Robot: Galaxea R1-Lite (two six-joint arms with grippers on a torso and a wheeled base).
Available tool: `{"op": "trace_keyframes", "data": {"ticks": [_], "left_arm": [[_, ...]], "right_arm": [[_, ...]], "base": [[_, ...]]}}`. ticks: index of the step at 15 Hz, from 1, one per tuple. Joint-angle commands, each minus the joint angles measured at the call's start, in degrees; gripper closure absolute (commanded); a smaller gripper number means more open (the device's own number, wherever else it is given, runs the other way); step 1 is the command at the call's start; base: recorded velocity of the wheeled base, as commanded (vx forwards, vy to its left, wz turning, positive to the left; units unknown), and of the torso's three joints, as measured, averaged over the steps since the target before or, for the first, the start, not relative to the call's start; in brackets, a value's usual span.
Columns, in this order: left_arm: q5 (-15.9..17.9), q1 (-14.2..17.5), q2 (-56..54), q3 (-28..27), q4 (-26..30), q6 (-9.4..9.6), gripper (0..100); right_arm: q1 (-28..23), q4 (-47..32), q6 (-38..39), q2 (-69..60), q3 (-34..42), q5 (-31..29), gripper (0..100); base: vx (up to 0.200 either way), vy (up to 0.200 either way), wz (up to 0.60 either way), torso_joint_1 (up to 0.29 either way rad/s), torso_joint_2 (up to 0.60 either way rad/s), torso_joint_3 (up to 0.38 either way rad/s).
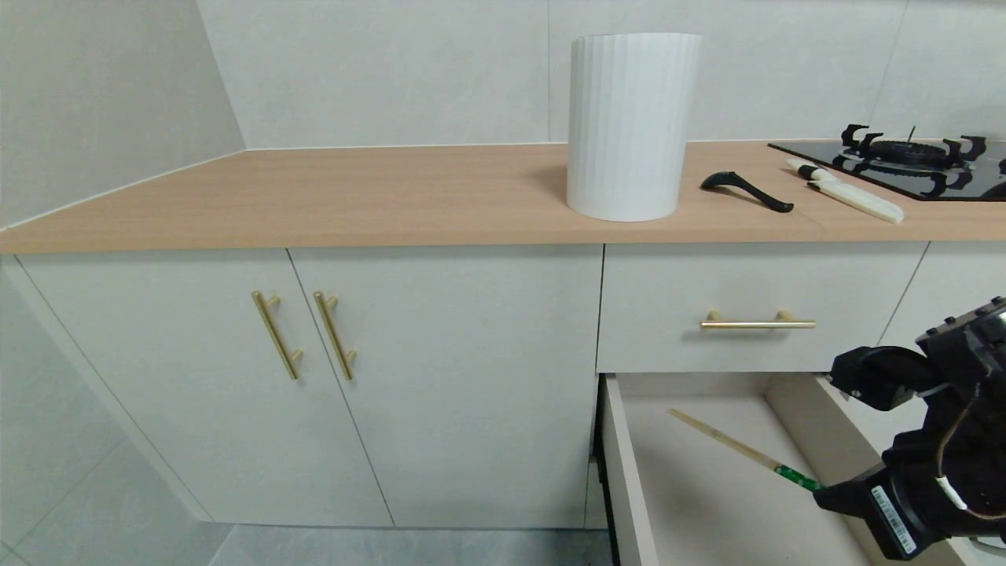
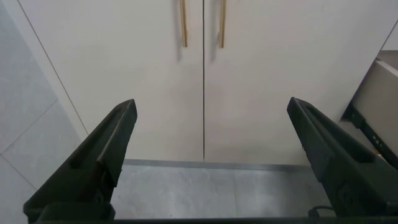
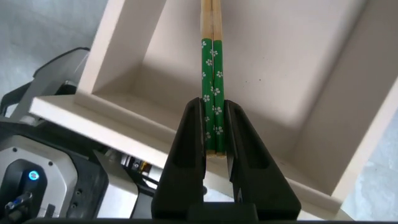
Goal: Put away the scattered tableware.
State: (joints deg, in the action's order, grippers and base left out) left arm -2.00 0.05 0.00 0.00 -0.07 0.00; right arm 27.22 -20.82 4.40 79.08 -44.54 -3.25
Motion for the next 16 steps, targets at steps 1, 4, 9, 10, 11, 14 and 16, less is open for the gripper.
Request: {"op": "trace_keyframes", "data": {"ticks": [1,4,9,10,11,14,16], "left_arm": [[0.0,0.0,0.0,0.0,0.0,0.0,0],[0.0,0.0,0.1,0.0,0.0,0.0,0],[0.0,0.0,0.1,0.0,0.0,0.0,0],[0.0,0.0,0.1,0.0,0.0,0.0,0],[0.0,0.0,0.1,0.0,0.0,0.0,0],[0.0,0.0,0.1,0.0,0.0,0.0,0],[0.0,0.0,0.1,0.0,0.0,0.0,0]], "right_arm": [[-0.1,1.2,0.6,5.6,-0.1,-0.1,100],[-0.3,5.3,6.8,14.5,-1.2,-0.2,100],[-0.4,18.8,15.1,28.2,-1.2,-4.0,100],[-0.8,23.4,16.5,33.7,-1.2,-7.8,100],[-0.9,24.4,16.9,35.2,-1.2,-9.0,100],[-1.3,27.9,17.2,40.0,-1.1,-10.8,100],[-1.3,28.0,17.3,41.4,-0.9,-10.6,100]], "base": [[0.0,0.0,0.0,0.0,0.0,0.0],[0.0,0.0,0.0,0.0,0.0,0.0],[0.0,0.0,0.0,0.0,0.0,0.0],[0.0,0.0,0.0,0.0,0.0,0.0],[0.0,0.0,0.0,0.0,0.0,0.0],[0.0,0.0,0.0,0.0,0.0,0.0],[0.0,0.0,0.0,0.0,0.0,0.0]]}}
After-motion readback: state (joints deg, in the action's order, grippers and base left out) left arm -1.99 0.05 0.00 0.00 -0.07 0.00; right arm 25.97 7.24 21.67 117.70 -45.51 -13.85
